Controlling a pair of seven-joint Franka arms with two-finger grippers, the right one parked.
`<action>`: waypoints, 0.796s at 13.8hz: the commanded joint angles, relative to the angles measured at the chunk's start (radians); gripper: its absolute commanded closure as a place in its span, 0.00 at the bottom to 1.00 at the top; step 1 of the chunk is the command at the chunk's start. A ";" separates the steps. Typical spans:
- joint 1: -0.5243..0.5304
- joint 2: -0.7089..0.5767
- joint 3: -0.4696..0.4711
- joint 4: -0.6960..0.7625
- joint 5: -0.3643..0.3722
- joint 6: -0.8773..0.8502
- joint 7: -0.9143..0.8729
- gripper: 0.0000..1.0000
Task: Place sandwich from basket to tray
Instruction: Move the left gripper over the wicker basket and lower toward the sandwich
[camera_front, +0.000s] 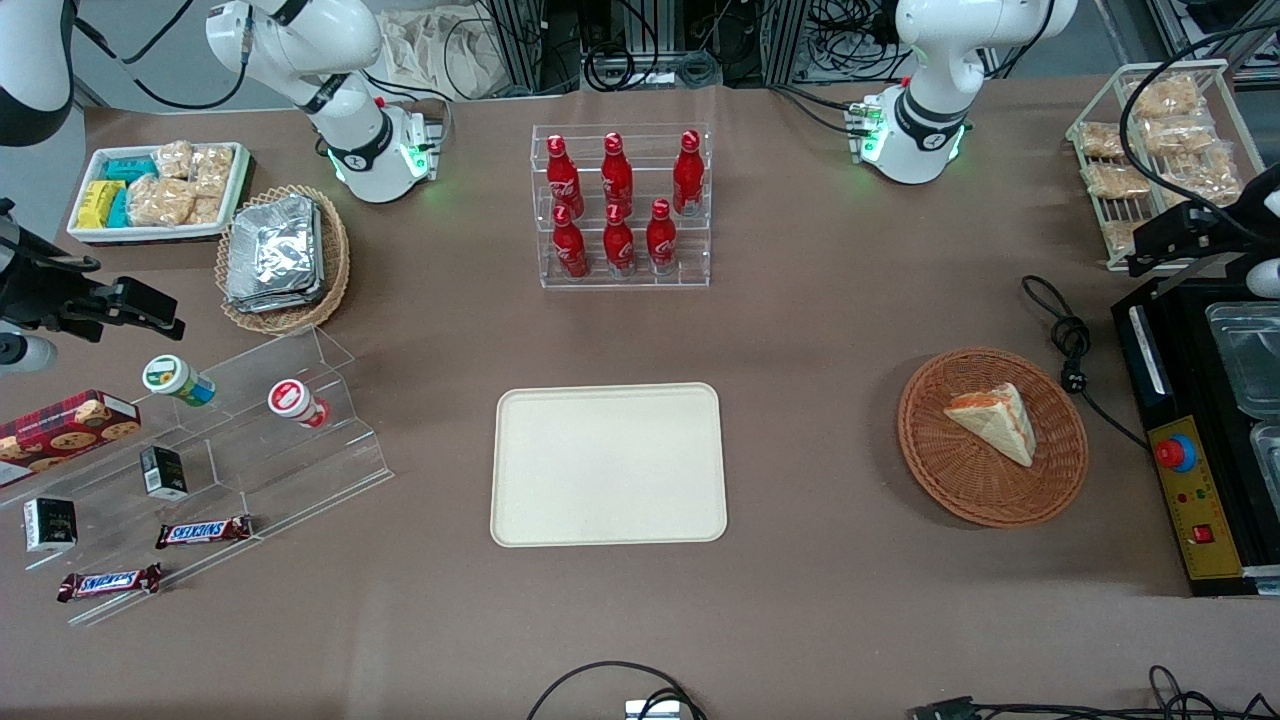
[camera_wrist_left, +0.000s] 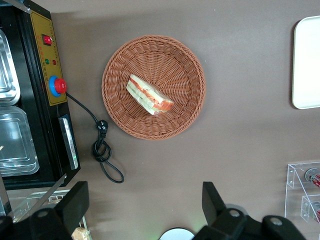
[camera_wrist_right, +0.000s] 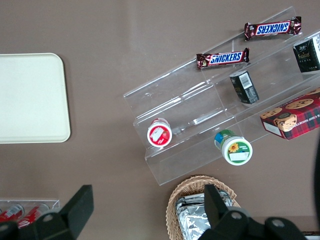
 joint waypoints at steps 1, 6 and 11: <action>-0.010 0.008 0.004 0.028 0.019 -0.029 -0.057 0.00; -0.010 0.060 0.002 0.015 0.023 -0.010 -0.167 0.00; -0.002 0.077 0.005 -0.114 0.006 0.134 -0.319 0.00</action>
